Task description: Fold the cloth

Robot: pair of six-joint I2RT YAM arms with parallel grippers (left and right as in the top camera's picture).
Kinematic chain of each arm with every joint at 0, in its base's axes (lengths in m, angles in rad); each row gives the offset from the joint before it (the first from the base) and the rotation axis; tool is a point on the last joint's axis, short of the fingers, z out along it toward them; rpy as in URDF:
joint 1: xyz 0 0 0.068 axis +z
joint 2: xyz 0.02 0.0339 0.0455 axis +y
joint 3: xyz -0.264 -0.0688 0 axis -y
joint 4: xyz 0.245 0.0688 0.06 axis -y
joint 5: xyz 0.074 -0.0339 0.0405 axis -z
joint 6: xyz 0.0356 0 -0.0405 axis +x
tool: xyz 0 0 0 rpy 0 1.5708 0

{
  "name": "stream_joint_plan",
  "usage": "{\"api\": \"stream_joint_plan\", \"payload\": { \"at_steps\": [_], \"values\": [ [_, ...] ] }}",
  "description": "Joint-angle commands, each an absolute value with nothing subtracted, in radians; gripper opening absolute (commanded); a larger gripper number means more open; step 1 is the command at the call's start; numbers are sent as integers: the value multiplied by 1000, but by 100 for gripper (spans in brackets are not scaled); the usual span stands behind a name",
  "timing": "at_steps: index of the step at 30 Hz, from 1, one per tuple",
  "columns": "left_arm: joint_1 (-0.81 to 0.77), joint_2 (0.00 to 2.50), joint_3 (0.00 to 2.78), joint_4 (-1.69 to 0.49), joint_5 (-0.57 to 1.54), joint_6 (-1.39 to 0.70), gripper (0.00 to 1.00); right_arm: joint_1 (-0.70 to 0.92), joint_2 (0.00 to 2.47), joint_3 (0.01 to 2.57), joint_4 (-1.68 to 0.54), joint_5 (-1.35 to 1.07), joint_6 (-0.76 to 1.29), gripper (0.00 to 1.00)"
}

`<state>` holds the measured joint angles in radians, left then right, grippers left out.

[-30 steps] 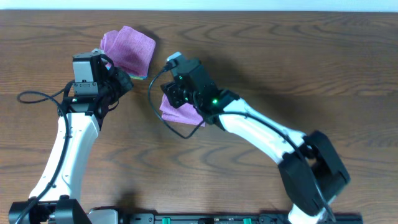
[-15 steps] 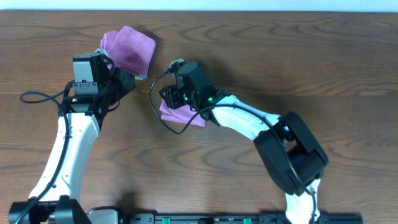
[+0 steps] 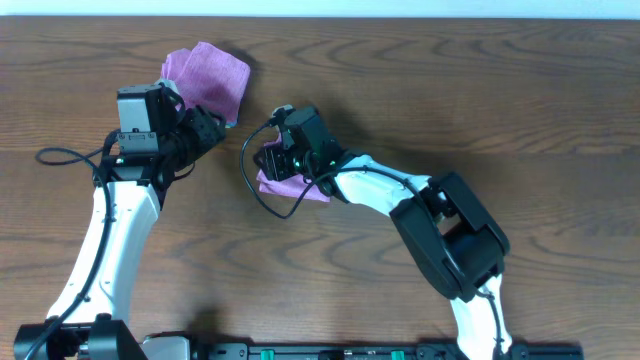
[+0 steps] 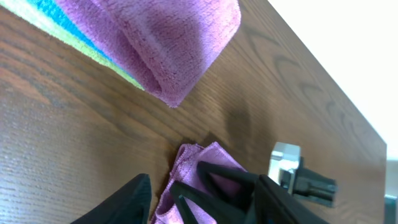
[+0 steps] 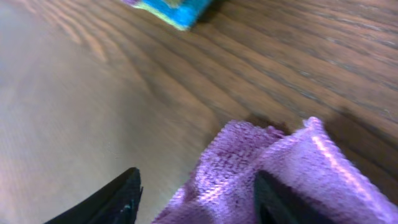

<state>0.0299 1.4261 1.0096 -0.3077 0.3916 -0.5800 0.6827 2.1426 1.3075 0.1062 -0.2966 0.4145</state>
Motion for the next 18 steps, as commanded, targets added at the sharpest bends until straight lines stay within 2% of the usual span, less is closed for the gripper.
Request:
{"api": "stream_joint_plan", "payload": {
  "at_steps": [1, 4, 8, 9, 10, 13, 18],
  "values": [
    [33, 1411, 1037, -310, 424, -560, 63, 676, 2024, 1319, 115, -348, 395, 65],
    [33, 1411, 1037, -314, 458, -560, 69, 665, 1930, 1320, 68, -345, 380, 73],
    [34, 1411, 1037, -314, 551, -551, 75, 627, 1787, 1320, -98, -337, 324, 77],
    [34, 1411, 1037, -314, 576, -534, 78, 614, 1746, 1320, -160, -315, 316, 86],
    [34, 1411, 1037, -314, 597, -526, 79, 603, 1705, 1320, -217, -282, 317, 99],
    [34, 1409, 1037, -313, 628, -528, 81, 565, 1592, 1319, -353, -197, 305, 99],
    [34, 1402, 1037, -314, 652, -531, 82, 523, 1449, 1319, -542, -187, 245, 99]
  ]
}}
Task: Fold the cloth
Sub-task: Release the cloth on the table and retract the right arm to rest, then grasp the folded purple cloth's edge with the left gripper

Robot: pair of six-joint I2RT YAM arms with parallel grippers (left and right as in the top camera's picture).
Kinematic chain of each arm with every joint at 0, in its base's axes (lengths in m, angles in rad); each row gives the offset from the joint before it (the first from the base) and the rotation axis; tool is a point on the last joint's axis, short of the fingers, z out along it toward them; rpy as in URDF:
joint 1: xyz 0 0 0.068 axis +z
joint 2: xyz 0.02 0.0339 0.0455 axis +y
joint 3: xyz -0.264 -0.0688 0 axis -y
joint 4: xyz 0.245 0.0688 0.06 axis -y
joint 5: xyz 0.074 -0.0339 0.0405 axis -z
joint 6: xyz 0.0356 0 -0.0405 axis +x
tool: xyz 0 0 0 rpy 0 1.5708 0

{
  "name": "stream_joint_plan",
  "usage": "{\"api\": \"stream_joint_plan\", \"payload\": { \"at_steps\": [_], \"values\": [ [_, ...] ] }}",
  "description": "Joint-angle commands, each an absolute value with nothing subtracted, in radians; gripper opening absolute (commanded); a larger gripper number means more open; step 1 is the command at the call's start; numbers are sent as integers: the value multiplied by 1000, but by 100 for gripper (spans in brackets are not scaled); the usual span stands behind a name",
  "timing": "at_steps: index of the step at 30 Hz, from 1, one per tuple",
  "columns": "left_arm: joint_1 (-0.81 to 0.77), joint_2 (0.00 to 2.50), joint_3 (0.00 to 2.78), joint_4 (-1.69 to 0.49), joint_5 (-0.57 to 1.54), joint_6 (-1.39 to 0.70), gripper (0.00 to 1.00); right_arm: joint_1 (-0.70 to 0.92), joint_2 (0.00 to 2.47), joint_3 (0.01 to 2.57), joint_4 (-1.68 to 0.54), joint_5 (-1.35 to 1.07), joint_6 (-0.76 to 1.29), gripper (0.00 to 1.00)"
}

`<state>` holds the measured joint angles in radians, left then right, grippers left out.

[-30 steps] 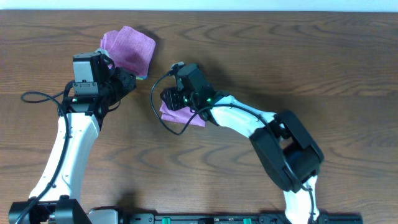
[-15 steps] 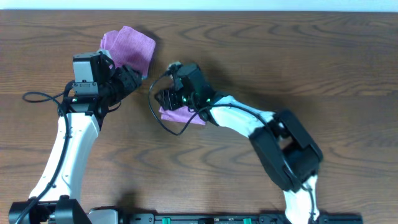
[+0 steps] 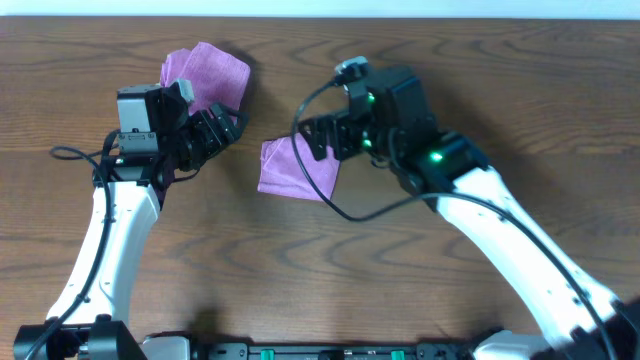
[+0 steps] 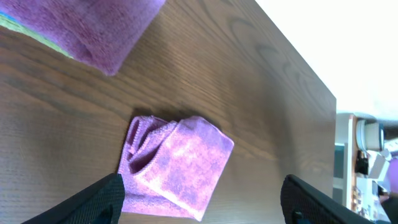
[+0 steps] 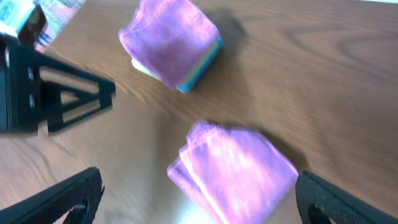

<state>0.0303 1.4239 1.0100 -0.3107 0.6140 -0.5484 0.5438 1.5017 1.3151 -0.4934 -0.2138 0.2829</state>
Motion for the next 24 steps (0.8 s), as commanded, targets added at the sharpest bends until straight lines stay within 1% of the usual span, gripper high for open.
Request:
{"api": "stream_joint_plan", "payload": {
  "at_steps": [1, 6, 9, 13, 14, 16, 19, 24],
  "values": [
    [34, 1402, 1037, -314, 657, -531, 82, 516, 1432, 1319, -577, -186, 245, 99],
    [34, 1402, 1036, -370, 701, -531, 83, 467, 1285, 1317, -801, -144, 203, 99],
    [34, 1402, 1029, -451, 701, -526, 82, 452, 1149, 1274, -879, -93, 174, 99],
    [34, 1402, 985, -498, 748, -521, 80, 416, 898, 1117, -922, -60, 180, 99],
    [34, 1402, 962, -497, 765, -538, 79, 403, 782, 1037, -929, -60, 197, 99],
    [34, 1402, 910, -474, 792, -577, 80, 393, 596, 923, -937, -70, 248, 99],
    [34, 1402, 836, -405, 826, -638, 80, 393, 382, 822, -937, -83, 297, 99],
    [28, 1402, 701, -218, 834, -786, 84, 393, 160, 776, -944, -44, 344, 99]
  ]
}}
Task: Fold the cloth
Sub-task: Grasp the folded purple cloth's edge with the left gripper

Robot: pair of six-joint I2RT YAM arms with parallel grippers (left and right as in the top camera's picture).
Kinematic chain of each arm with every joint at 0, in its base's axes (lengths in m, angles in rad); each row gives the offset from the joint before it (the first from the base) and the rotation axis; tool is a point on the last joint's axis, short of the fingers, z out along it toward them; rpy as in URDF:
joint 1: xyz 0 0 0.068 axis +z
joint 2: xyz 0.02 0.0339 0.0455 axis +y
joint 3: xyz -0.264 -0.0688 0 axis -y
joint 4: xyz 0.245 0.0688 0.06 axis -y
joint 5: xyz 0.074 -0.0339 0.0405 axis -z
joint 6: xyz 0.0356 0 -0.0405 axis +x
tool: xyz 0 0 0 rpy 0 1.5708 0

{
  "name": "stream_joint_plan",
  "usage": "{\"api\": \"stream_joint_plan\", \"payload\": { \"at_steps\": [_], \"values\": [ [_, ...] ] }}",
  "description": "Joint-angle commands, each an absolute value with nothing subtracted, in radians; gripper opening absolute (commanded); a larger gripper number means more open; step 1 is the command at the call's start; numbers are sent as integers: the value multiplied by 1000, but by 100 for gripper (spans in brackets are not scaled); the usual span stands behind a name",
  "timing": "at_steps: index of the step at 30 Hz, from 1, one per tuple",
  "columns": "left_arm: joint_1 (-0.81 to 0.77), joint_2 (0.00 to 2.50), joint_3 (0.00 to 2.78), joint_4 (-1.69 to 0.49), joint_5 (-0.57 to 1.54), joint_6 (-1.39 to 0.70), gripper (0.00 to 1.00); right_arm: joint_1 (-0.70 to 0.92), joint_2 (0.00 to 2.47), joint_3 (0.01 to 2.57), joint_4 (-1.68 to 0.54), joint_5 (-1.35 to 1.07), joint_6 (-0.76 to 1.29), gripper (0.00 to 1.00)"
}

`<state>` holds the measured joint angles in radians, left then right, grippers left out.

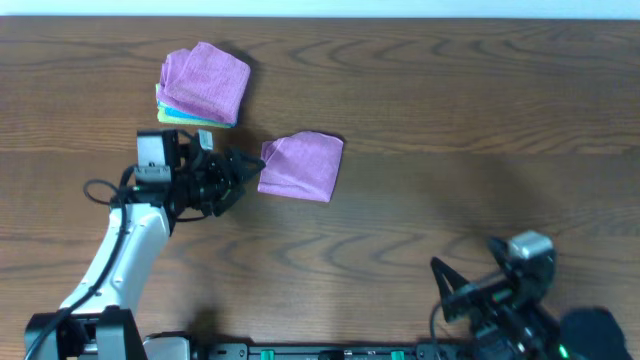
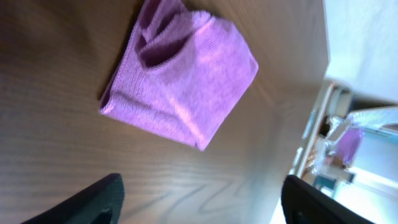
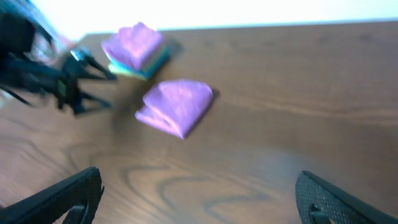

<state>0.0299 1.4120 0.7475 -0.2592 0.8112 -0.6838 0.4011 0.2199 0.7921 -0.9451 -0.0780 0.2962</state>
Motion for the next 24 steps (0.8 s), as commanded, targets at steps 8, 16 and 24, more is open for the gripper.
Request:
{"api": "stream_joint_plan", "payload": {
  "at_steps": [8, 16, 24],
  "values": [
    [-106, 1406, 530, 66, 633, -1103, 93, 393, 117, 777, -943, -15, 344, 99],
    [-244, 1474, 524, 174, 389, -1288, 98, 393, 117, 777, -942, -16, 344, 99],
    [-277, 1631, 524, 372, 388, -1377, 96, 393, 117, 777, -942, -16, 344, 99]
  ]
}}
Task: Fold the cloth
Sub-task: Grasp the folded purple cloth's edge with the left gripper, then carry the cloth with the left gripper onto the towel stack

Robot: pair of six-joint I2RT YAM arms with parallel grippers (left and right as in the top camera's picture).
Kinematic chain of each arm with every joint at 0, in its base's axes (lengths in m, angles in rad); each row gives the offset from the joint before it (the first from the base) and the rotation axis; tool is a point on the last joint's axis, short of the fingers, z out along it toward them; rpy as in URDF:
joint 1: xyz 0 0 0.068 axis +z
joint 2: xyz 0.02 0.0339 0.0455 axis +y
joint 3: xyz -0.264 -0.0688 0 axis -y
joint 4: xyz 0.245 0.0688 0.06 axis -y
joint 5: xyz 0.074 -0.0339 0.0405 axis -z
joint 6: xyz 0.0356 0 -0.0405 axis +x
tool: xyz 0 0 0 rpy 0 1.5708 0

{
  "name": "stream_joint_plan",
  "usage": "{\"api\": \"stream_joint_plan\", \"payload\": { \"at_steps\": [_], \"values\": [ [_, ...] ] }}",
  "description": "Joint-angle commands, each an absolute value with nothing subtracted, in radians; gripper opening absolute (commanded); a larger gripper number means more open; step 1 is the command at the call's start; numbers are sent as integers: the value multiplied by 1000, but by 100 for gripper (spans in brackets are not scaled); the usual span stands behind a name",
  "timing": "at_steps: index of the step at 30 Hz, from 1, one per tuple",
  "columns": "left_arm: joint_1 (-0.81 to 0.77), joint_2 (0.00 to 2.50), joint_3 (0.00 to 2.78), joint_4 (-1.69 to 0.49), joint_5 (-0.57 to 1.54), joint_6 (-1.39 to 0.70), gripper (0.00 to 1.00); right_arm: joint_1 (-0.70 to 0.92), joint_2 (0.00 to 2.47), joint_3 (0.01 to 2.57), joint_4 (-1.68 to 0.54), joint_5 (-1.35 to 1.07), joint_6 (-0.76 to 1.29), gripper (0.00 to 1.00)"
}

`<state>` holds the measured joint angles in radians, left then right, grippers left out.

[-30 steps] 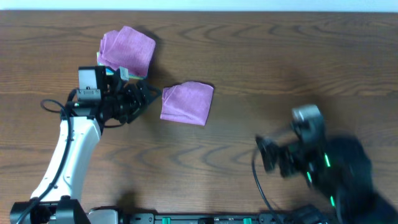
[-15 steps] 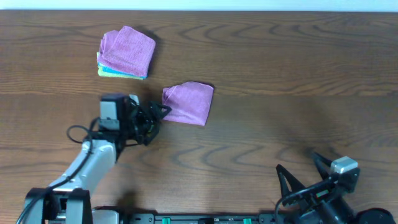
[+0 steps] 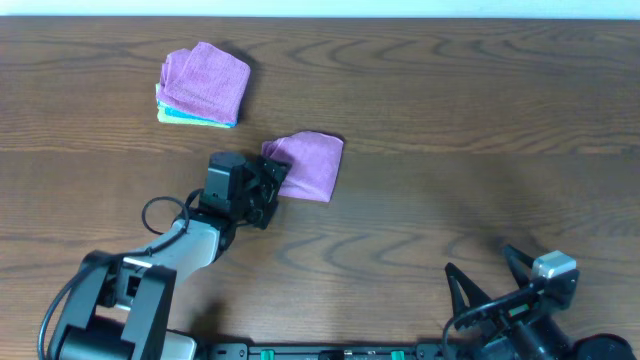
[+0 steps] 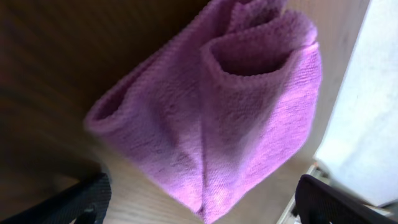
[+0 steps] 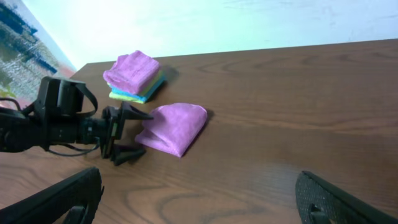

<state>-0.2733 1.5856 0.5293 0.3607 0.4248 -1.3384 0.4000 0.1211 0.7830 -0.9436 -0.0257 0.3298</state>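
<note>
The purple cloth (image 3: 308, 165) lies folded into a small packet on the wooden table, its rolled folds facing my left gripper (image 3: 272, 185). That gripper is low at the cloth's left front edge and open; in the left wrist view the cloth (image 4: 217, 106) fills the frame just ahead of the spread fingers (image 4: 87, 199). My right gripper (image 3: 482, 275) is open and empty at the table's front right, far from the cloth (image 5: 174, 127). From there the left gripper (image 5: 127, 134) shows beside the packet.
A stack of folded cloths (image 3: 203, 85), purple on top with blue and green beneath, sits at the back left and shows again as the stack (image 5: 137, 74) in the right wrist view. The bare wooden table (image 3: 480, 130) stretches right of the packet.
My left gripper has moved right, from a short way left of the cloth to right against its left front edge, still open. The right gripper stays at the front right.
First my right gripper was down on the cloth's left part and my left gripper hovered by the stack. Then the right gripper was above the cloth, open, the packet lying free. Later it was at the front right, and the left gripper has come to the cloth.
</note>
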Motion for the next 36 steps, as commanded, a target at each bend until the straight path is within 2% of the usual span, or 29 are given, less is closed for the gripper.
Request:
{"api": "stream_joint_plan", "payload": {
  "at_steps": [1, 3, 9, 12, 14, 16, 19, 21, 27, 32, 36],
  "values": [
    [-278, 1647, 524, 397, 381, -1377, 95, 393, 117, 777, -943, -16, 344, 99],
    [-279, 1681, 524, 422, 377, -1377, 93, 393, 117, 777, -943, -16, 344, 99],
    [-290, 1826, 524, 501, 370, -1376, 77, 393, 117, 777, -943, -35, 344, 99],
    [-295, 1939, 524, 624, 376, -1347, 76, 393, 117, 777, -943, -99, 344, 99],
    [-295, 2008, 524, 719, 402, -1309, 65, 393, 117, 777, -943, -133, 344, 99],
    [-295, 2064, 525, 789, 421, -1273, 50, 393, 117, 776, -943, -135, 344, 99],
    [-295, 2143, 527, 861, 430, -1222, 19, 393, 117, 777, -949, -135, 344, 99],
    [-295, 2159, 527, 874, 431, -1193, 8, 393, 117, 777, -963, -135, 344, 99],
    [-294, 2162, 540, 879, 440, -1119, 6, 393, 117, 777, -1034, -135, 344, 99],
    [-288, 2157, 565, 988, 553, -1016, 6, 393, 117, 777, -1104, -135, 344, 99],
    [-260, 2100, 612, 983, 617, -1017, 6, 393, 117, 776, -1158, -135, 344, 99]
  ]
}}
